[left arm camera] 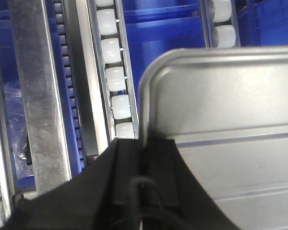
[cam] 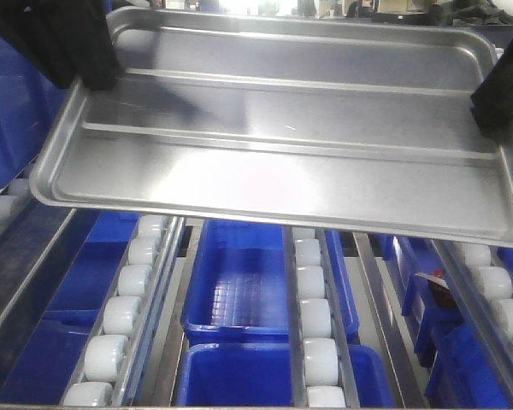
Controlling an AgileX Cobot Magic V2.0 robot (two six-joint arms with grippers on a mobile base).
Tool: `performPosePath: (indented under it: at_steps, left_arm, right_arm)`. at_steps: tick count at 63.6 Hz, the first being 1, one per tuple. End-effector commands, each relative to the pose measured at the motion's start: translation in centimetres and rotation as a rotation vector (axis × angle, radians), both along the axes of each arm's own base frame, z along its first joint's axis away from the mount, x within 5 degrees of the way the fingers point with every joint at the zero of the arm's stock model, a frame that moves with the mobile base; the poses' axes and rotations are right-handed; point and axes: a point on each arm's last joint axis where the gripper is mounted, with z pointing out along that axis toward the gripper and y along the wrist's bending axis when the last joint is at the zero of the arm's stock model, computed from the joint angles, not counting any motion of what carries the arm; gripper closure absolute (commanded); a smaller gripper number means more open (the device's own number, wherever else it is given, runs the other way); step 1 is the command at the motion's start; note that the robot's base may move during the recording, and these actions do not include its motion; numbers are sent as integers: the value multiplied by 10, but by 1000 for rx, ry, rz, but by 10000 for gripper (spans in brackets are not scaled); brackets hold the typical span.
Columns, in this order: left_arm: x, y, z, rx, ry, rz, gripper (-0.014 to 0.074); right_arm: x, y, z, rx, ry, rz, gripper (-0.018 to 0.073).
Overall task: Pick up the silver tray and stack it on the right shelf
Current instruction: 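Lift the silver tray off the rollers with both grippers, then hold the tray level with both grippers while the base drives to another shelf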
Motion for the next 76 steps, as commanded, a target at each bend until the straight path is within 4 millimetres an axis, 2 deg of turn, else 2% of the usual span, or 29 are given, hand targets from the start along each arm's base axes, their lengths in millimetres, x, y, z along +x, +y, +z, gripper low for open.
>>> performPosePath:
  at_steps: [1,76]
  left_arm:
    - [0,10,18,30,-82,8,689]
    - [0,10,18,30,-82,8,689]
  right_arm:
    - [2,-3,11,-32,-74,14,501]
    - [2,-3,11,-32,-74,14,501]
